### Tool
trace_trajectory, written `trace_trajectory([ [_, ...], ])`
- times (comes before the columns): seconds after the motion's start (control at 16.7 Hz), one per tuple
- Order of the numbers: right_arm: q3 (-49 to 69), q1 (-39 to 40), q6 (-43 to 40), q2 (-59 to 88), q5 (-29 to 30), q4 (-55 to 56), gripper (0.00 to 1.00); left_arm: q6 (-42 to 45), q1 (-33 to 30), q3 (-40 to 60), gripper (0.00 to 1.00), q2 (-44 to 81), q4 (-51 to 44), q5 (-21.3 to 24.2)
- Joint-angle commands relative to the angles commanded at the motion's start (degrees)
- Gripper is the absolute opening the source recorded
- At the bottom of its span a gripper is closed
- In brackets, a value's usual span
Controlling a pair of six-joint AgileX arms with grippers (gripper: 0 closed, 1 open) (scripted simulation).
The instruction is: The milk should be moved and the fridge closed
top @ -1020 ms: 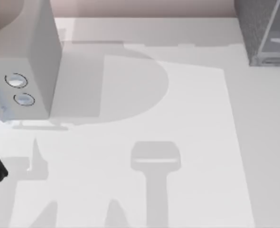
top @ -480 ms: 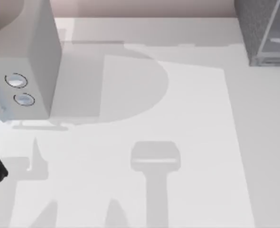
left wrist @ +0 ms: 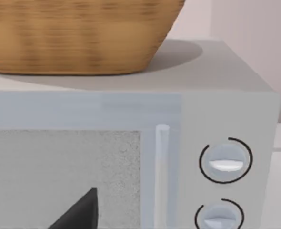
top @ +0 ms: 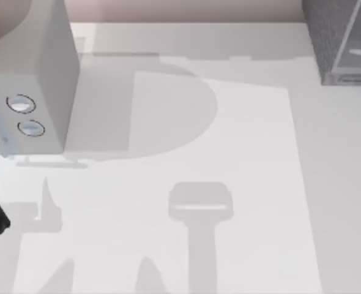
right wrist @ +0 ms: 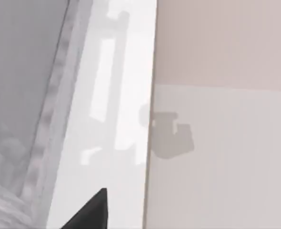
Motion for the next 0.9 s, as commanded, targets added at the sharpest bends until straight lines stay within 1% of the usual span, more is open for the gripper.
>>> trace_trajectory([
  [0.3, -0.5, 13.0, 22.2, -0.4, 4.0, 18.6, 1.0, 0.0, 0.0, 0.0, 1.0, 0.0, 0.0, 0.0],
  [0.48, -1.1, 18.6, 32.2, -0.6, 5.8, 27.0, 1.0, 0.0, 0.0, 0.0, 1.0, 0.0, 0.0, 0.0],
  [0.66, -1.5, 21.6, 37.3, -0.7, 6.6, 31.5, 1.0, 0.0, 0.0, 0.0, 1.0, 0.0, 0.0, 0.0],
  [0.9, -1.6, 21.9, 37.8, -0.7, 6.7, 31.8, 1.0, 0.0, 0.0, 0.0, 1.0, 0.0, 0.0, 0.0],
])
